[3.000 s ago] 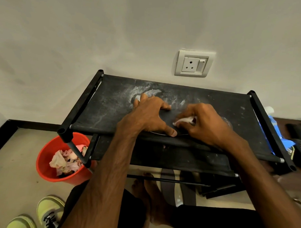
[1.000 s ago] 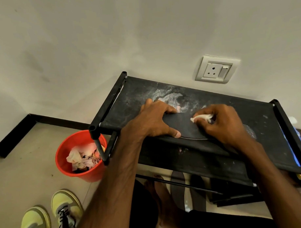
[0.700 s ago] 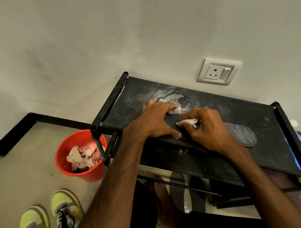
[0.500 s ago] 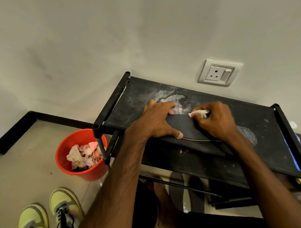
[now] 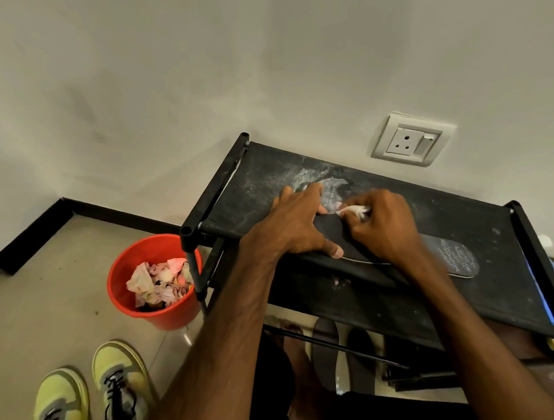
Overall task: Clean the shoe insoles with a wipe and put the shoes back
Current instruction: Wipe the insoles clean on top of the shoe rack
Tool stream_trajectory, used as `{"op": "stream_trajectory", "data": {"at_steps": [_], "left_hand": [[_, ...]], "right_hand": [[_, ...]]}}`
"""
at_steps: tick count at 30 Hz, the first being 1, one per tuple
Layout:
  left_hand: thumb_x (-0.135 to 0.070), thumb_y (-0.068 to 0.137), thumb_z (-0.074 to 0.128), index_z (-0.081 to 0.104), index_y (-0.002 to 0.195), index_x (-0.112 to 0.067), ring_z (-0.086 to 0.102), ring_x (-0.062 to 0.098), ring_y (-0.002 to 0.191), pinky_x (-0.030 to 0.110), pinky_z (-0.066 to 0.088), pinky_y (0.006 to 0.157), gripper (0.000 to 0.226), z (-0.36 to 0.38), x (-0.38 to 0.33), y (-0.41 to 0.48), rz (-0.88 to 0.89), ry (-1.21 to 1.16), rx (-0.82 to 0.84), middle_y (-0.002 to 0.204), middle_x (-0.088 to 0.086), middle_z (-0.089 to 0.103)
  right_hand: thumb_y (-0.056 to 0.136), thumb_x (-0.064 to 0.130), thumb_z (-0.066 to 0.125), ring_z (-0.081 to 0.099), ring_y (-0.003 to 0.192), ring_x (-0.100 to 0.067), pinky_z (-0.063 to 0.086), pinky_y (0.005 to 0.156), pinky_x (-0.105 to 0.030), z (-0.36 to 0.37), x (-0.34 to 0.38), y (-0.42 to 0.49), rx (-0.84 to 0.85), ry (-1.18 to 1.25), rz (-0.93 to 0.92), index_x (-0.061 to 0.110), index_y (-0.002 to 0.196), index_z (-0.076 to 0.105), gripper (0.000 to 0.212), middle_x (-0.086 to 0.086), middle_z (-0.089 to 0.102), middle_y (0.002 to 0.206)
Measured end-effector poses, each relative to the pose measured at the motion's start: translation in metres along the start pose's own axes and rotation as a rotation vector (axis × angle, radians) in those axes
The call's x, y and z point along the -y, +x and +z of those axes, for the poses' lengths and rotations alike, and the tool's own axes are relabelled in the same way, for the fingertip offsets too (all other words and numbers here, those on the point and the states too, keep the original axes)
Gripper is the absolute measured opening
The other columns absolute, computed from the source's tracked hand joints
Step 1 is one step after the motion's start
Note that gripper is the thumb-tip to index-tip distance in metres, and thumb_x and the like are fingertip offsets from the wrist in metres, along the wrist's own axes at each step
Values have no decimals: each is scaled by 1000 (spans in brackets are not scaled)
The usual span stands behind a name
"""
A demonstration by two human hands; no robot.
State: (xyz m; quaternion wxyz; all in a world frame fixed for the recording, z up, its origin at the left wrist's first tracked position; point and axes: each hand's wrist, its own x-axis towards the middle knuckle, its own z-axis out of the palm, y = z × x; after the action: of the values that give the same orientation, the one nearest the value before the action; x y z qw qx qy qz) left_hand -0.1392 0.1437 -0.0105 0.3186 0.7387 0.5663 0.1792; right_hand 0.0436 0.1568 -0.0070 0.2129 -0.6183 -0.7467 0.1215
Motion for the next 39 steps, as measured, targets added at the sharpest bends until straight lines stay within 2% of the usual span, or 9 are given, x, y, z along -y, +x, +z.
{"op": "stream_trajectory", "data": {"at_steps": [5, 9, 13, 17, 23, 28, 31, 36, 39], "left_hand": [[-25, 72, 83, 18, 154, -25, 26, 31, 136, 47, 32, 108, 104, -1, 3, 2, -38, -19, 11, 140, 8, 44], [-49, 61, 92, 27, 147, -25, 26, 25, 137, 45, 29, 110, 111, 1, 2, 2, -27, -20, 14, 140, -1, 51], [-46, 62, 92, 27, 148, -27, 27, 25, 135, 44, 30, 108, 110, 0, 2, 2, -20, -7, 5, 139, -3, 49], [-29, 72, 83, 31, 147, -26, 30, 25, 129, 40, 28, 104, 91, 0, 5, 3, 17, 13, -9, 135, -3, 50], [-57, 62, 88, 51, 136, -36, 35, 13, 118, 34, 24, 92, 86, 0, 5, 1, 41, 47, -32, 126, -22, 59], [-60, 64, 86, 52, 138, -35, 35, 14, 121, 33, 21, 94, 85, -1, 2, 1, 37, 106, -34, 129, -20, 57], [-58, 67, 85, 46, 143, -32, 35, 15, 124, 32, 19, 96, 90, -3, -1, -1, 25, 122, -28, 131, -18, 56], [-59, 69, 84, 44, 146, -31, 34, 20, 127, 43, 27, 107, 92, -5, -5, -3, 17, 172, -2, 134, -15, 55], [-63, 67, 82, 47, 145, -35, 34, 21, 127, 45, 29, 107, 90, -6, -4, -4, 23, 189, 0, 134, -14, 55]], "right_hand": [[86, 12, 75, 69, 70, -11, 60, 65, -35, 12, 28, -6, 92, 87, -244, 27, 102, 81, 23, 1, 76, 87], [88, 23, 73, 65, 72, -6, 54, 68, -30, 3, 14, 4, 59, 36, -131, 34, 101, 82, 19, 9, 74, 86], [90, 20, 73, 64, 80, -18, 56, 72, -39, 6, 22, -1, 79, -18, -209, 29, 108, 81, 22, -2, 71, 93], [87, 10, 77, 66, 83, -18, 59, 74, -43, 0, 30, -7, 199, 62, -354, 19, 105, 81, 21, -4, 71, 96], [86, 17, 81, 64, 82, -4, 51, 71, -25, -29, 1, -18, 326, 71, -360, 32, 102, 82, 22, 18, 66, 87], [84, 16, 83, 68, 94, -6, 56, 82, -35, -55, -26, -24, 452, 58, -256, 39, 97, 82, 26, 15, 74, 99], [86, 16, 80, 69, 96, -4, 57, 89, -36, -48, -19, -19, 421, 90, -253, 35, 97, 82, 22, 15, 76, 103], [85, 15, 82, 69, 83, -14, 57, 78, -38, -19, 7, -10, 239, 105, -343, 27, 103, 83, 22, 2, 75, 97], [85, 13, 82, 65, 81, -10, 56, 73, -33, -22, 1, -13, 300, 138, -369, 29, 104, 82, 25, 6, 70, 93]]}}
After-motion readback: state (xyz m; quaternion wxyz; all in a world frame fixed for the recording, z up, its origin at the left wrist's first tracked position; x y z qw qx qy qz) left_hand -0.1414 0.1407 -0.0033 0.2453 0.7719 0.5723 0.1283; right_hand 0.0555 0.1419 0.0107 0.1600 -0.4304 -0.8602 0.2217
